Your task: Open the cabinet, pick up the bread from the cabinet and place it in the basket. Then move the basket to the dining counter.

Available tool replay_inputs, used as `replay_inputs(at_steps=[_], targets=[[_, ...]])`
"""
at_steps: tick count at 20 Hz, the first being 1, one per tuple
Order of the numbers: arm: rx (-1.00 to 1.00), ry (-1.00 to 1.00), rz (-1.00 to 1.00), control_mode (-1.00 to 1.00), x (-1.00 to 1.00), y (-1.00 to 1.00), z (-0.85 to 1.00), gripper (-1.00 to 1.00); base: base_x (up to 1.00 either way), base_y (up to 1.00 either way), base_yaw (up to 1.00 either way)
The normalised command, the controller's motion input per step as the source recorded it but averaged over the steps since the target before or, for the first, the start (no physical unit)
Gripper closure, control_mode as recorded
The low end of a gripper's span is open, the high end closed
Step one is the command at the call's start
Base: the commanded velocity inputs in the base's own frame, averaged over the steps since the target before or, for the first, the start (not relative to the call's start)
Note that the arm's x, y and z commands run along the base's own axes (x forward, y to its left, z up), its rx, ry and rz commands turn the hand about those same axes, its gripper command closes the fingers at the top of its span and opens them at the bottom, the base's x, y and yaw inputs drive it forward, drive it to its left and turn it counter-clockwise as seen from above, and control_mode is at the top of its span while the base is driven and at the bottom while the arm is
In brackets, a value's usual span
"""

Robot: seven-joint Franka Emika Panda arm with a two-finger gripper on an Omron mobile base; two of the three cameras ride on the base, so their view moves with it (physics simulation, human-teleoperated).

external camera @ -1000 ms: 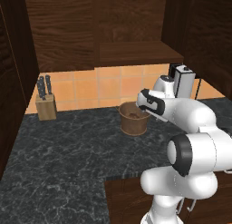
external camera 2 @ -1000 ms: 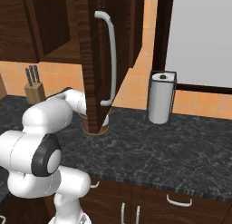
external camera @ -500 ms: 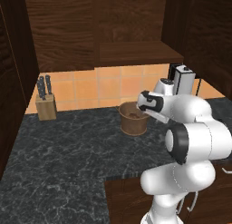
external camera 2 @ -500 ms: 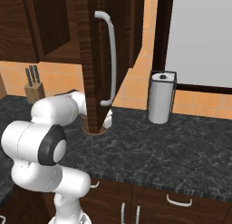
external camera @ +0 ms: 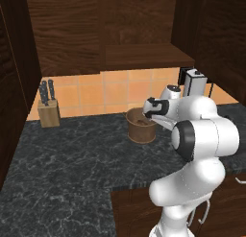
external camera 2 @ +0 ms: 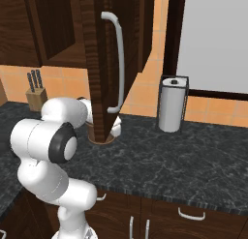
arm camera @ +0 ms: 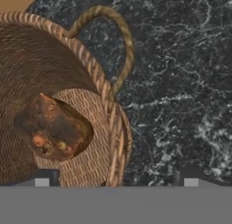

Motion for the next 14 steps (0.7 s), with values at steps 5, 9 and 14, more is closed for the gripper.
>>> replay_inputs(at_steps=[5,9,14], targets=[[0.0,0.0,0.0,-1.0,0.08,0.06,-0.2,-1.0,0.0,0.0,0.0],[0.0,0.0,0.0,-1.0,0.05,0.16,-0.21,-1.0,0.0,0.0,0.0],[0.0,0.0,0.0,-1.0,0.0,0.33,-0.4,1.0,0.0,0.0,0.0]])
